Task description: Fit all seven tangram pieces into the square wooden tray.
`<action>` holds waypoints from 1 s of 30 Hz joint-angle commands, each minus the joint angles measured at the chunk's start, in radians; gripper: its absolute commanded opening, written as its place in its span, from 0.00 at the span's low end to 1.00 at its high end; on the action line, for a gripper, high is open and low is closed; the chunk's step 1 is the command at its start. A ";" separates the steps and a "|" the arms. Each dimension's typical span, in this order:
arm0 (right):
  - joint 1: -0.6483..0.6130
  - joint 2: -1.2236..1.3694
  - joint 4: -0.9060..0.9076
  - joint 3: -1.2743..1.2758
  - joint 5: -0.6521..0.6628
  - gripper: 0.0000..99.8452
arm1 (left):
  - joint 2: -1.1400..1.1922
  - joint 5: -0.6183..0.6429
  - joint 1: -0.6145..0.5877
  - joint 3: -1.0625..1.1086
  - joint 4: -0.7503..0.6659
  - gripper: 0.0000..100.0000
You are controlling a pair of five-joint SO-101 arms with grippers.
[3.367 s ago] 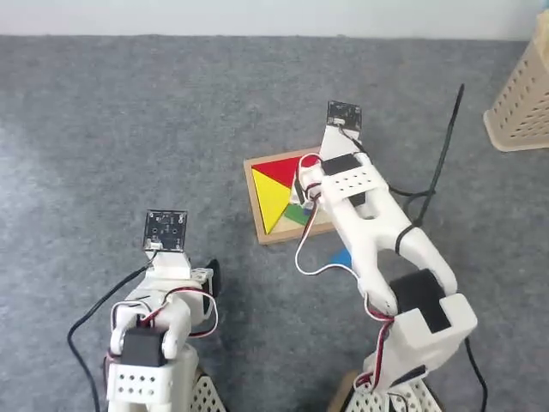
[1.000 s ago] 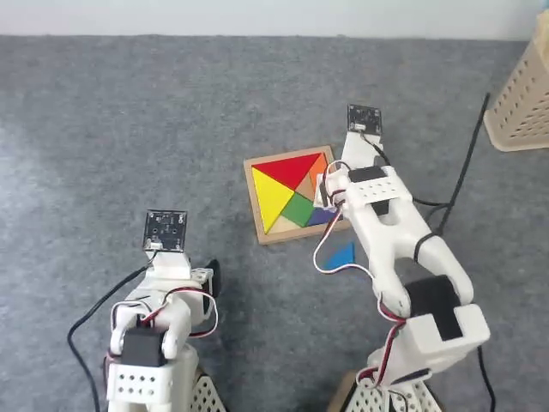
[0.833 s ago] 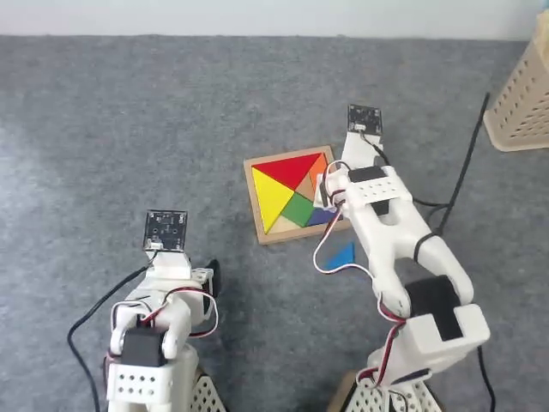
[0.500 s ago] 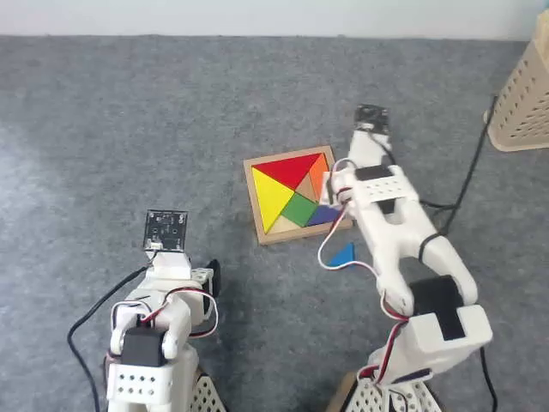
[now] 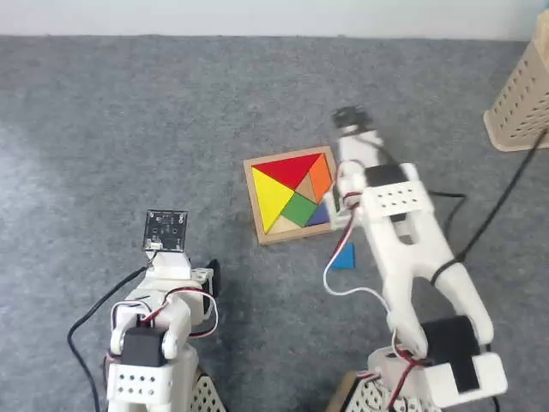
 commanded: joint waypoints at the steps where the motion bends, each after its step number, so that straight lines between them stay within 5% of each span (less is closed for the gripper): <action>1: -0.073 -0.002 0.058 0.011 0.109 0.04 | -0.020 0.006 -0.005 -0.002 -0.006 0.15; 6: -0.097 0.047 0.077 0.009 0.127 0.19 | -0.020 0.006 -0.005 -0.002 -0.006 0.15; 20: -0.081 0.047 0.127 0.041 0.252 0.19 | -0.020 0.006 -0.005 -0.002 -0.006 0.15; 24: -0.050 0.056 0.119 0.037 0.091 0.19 | -0.020 0.006 -0.005 -0.002 -0.006 0.15; 30: -0.050 0.058 0.125 0.037 -0.381 0.19 | -0.020 0.006 -0.005 -0.002 -0.006 0.15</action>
